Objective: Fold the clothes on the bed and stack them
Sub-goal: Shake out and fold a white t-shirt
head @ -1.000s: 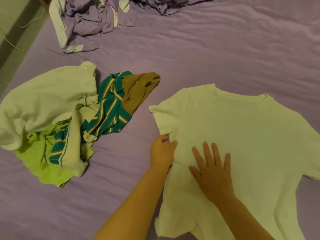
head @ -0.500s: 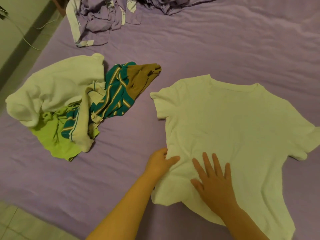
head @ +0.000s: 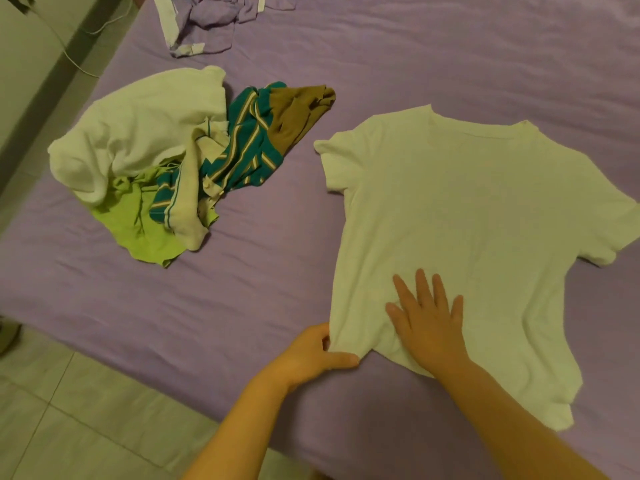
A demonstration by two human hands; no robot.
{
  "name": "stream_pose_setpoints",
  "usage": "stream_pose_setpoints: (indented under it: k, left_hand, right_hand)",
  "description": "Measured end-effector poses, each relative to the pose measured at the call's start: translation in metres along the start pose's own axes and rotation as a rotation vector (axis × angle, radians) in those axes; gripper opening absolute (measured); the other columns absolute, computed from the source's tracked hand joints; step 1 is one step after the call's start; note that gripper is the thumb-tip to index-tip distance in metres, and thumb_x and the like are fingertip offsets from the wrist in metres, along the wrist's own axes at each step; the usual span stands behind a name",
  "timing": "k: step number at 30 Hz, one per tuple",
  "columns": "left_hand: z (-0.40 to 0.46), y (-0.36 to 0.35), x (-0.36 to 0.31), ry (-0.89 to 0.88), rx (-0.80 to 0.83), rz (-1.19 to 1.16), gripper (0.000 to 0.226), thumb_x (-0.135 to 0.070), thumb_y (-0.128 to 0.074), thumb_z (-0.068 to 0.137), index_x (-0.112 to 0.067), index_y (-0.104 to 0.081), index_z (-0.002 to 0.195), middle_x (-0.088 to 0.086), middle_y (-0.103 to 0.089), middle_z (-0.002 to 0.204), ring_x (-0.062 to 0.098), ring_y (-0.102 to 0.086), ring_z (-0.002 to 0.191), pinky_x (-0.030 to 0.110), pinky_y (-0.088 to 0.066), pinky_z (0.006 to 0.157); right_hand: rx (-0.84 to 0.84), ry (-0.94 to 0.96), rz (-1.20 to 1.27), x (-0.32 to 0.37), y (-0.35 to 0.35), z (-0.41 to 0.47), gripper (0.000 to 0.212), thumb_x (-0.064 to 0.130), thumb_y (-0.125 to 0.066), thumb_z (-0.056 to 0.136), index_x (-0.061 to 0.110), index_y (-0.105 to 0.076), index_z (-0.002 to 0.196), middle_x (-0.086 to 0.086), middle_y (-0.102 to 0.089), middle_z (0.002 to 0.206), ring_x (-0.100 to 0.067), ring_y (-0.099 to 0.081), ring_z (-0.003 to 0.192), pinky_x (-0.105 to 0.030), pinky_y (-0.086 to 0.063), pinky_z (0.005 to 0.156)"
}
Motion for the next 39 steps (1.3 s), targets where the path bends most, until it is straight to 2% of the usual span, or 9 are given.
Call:
stream_pose_setpoints:
  k: [4,7,12,20,22,26,31,34,39]
  left_hand:
    - [-0.016,0.004,0.008,-0.084,-0.243,-0.135,0.007,-0.02,-0.062,0.091,-0.025,-0.062,0.097,-0.005,-0.069,0.097,0.011,-0.064,0.089,0.025,-0.052,0.077]
    - [-0.028,0.011,0.01,-0.15,-0.472,-0.189,0.01,-0.021,-0.057,0.094,-0.018,-0.06,0.085,0.0,-0.064,0.082,0.004,-0.06,0.072,0.022,-0.05,0.064]
    - [-0.046,0.011,0.023,0.08,-0.384,-0.332,0.019,-0.028,-0.067,0.088,-0.011,-0.064,0.096,0.004,-0.068,0.081,0.014,-0.062,0.062,0.024,-0.048,0.046]
    - [-0.035,0.023,0.046,0.008,-0.516,0.762,0.039,-0.029,-0.068,0.084,-0.017,-0.05,0.117,0.003,-0.054,0.111,0.025,-0.053,0.103,0.031,-0.043,0.076]
    - [-0.035,0.006,0.036,-0.232,-0.633,0.99,0.051,-0.03,-0.072,0.08,-0.018,-0.054,0.125,0.008,-0.053,0.121,0.029,-0.052,0.108,0.04,-0.044,0.085]
    - [-0.023,-0.063,0.021,-0.746,-0.389,1.057,0.028,-0.034,-0.05,0.087,-0.022,-0.071,0.102,0.005,-0.066,0.11,0.032,-0.062,0.103,0.041,-0.053,0.083]
    - [0.001,-0.147,0.018,-0.588,-0.031,1.247,0.05,-0.044,-0.024,0.094,-0.03,-0.064,0.121,0.003,-0.06,0.131,0.032,-0.055,0.123,0.052,-0.044,0.096]
    - [0.007,-0.177,0.01,-0.463,0.033,1.175,0.084,-0.066,0.011,0.082,-0.032,-0.027,0.148,-0.003,-0.021,0.158,0.03,-0.009,0.147,0.054,-0.003,0.116]
    - [0.014,-0.189,-0.002,-0.405,-0.063,1.104,0.088,-0.066,0.015,0.077,-0.036,-0.027,0.148,-0.006,-0.026,0.156,0.03,-0.01,0.146,0.048,-0.009,0.117]
  right_hand:
    - [0.087,-0.044,-0.073,0.003,-0.011,-0.011,0.066,0.059,0.007,0.094,0.032,-0.024,0.145,-0.008,-0.029,0.153,-0.035,-0.031,0.139,-0.066,-0.03,0.101]
    - [0.061,-0.059,-0.102,0.003,-0.015,-0.016,0.077,0.068,0.032,0.072,0.04,0.016,0.142,0.001,0.016,0.156,-0.026,0.008,0.146,-0.057,-0.002,0.113]
    - [0.032,-0.083,-0.056,0.003,-0.012,-0.033,0.059,0.059,-0.005,0.093,0.04,0.005,0.148,0.003,0.012,0.159,-0.02,0.014,0.145,-0.052,0.002,0.115]
    - [0.022,-0.12,-0.106,-0.026,-0.038,-0.081,0.071,0.053,-0.001,0.098,0.018,-0.048,0.138,-0.013,-0.045,0.143,-0.037,-0.044,0.13,-0.061,-0.04,0.095]
    - [-0.025,-0.11,-0.07,-0.032,-0.037,-0.091,0.074,0.054,0.0,0.097,0.017,-0.052,0.135,-0.013,-0.046,0.142,-0.038,-0.042,0.131,-0.059,-0.037,0.098]
    - [-0.225,-0.198,0.047,-0.063,-0.03,-0.117,0.071,0.048,-0.007,0.1,0.008,-0.059,0.126,-0.022,-0.05,0.135,-0.043,-0.035,0.131,-0.06,-0.037,0.1]
    - [-0.365,-0.39,0.185,-0.113,-0.017,-0.147,0.044,0.028,-0.038,0.099,0.008,-0.046,0.138,-0.025,-0.031,0.148,-0.046,-0.026,0.137,-0.058,-0.03,0.107]
    - [-0.349,-0.444,0.596,-0.134,-0.015,-0.148,0.059,0.021,-0.043,0.1,0.016,-0.014,0.15,-0.013,0.001,0.158,-0.027,-0.009,0.145,-0.035,-0.015,0.114]
    - [-0.357,-0.558,1.004,-0.139,-0.009,-0.143,0.076,0.015,-0.059,0.092,0.013,-0.011,0.15,-0.008,-0.04,0.144,-0.026,-0.041,0.129,-0.008,-0.028,0.081]
Point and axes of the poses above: each hand's wrist, its own z-axis towards the middle knuckle, its own y-axis out of the back of the hand, x = y × z, the point moved 5 cm from there along z, towards the middle knuckle
